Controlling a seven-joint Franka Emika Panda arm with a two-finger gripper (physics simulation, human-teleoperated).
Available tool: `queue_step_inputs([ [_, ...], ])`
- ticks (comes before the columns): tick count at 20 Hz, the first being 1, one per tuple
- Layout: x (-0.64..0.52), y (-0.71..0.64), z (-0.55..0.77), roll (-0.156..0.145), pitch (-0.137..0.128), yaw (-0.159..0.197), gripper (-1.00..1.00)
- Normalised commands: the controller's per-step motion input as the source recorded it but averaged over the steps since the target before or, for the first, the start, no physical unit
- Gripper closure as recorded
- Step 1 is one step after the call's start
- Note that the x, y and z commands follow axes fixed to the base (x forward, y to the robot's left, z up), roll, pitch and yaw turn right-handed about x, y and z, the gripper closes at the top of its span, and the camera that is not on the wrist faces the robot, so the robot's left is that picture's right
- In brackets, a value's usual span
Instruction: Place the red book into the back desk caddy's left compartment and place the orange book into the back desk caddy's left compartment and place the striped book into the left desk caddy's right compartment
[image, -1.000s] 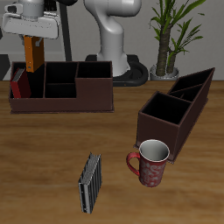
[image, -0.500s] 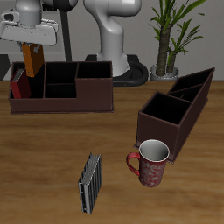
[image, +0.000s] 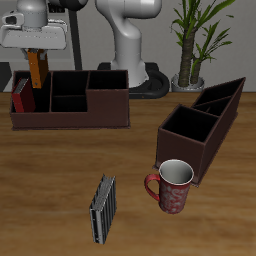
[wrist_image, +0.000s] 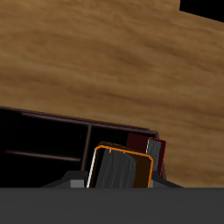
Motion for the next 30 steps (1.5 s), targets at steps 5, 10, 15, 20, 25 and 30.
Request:
queue_step_inputs([
  [5, 0.03, 0.01, -0.01, -0.003, -0.033, 0.133, 1.0],
  [10, -0.01, 0.03, -0.11, 0.014, 0.011, 0.02, 1.0],
  [15, -0.03, 0.01, -0.1, 0.003, 0.015, -0.047, 1.0],
  [20, -0.05, 0.0, -0.12, -0.003, 0.039, -0.095, 1.0],
  [25, -0.03, -0.06, 0.02, -0.004, 0.026, -0.08, 1.0],
  [30, 0.05, -0.1, -0.16, -0.026, 0.036, -0.081, 1.0],
])
